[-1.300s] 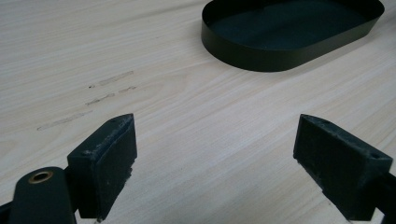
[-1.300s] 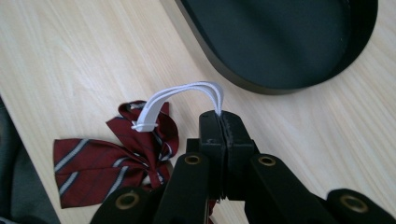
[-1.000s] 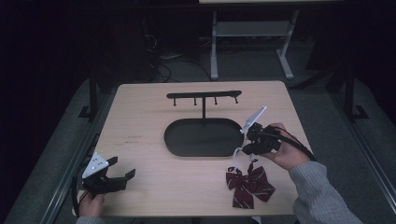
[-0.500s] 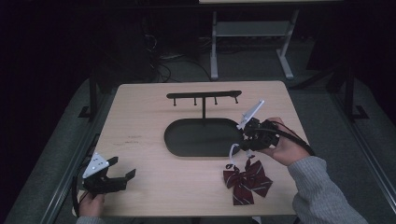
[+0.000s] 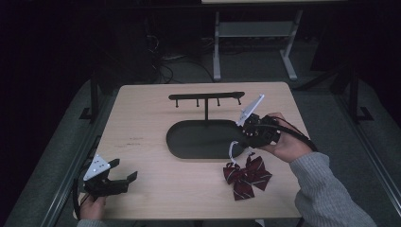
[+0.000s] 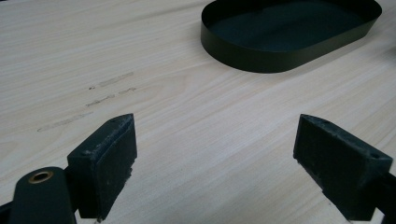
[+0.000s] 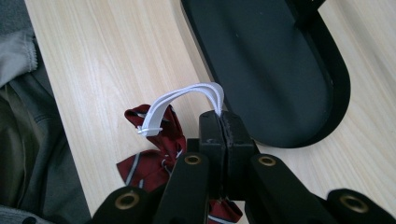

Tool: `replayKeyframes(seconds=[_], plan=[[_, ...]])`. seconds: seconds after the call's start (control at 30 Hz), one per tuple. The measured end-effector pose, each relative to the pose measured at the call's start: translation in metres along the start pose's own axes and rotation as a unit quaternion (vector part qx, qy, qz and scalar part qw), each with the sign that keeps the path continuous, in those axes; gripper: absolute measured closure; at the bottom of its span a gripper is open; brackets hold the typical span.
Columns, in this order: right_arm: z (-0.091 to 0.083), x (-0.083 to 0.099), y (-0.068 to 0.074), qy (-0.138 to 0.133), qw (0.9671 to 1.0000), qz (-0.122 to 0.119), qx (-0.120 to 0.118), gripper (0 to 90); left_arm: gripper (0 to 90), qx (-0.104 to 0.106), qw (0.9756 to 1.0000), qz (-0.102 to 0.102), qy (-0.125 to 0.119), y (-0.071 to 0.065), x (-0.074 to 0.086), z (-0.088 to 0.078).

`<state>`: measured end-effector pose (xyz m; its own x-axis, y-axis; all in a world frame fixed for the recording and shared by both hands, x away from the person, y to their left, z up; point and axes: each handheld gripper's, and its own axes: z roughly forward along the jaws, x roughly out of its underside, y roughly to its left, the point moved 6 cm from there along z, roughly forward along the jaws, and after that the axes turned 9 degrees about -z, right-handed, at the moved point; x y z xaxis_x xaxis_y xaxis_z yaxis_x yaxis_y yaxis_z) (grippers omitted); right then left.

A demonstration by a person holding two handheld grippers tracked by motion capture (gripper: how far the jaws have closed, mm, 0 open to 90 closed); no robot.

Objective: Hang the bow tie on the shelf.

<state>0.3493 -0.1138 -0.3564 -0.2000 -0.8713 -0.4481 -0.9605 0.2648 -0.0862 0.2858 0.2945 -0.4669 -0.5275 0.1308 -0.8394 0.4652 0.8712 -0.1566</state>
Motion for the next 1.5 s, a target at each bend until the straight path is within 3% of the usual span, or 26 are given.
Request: replayKeyframes(seconds=[1.5], plan=[[-0.012, -0.043, -0.022, -0.002, 0.9999, -0.016, -0.002, 88.0, 13.0, 0.003, 1.0000, -0.002, -0.005, 0.001, -0.001, -0.001]])
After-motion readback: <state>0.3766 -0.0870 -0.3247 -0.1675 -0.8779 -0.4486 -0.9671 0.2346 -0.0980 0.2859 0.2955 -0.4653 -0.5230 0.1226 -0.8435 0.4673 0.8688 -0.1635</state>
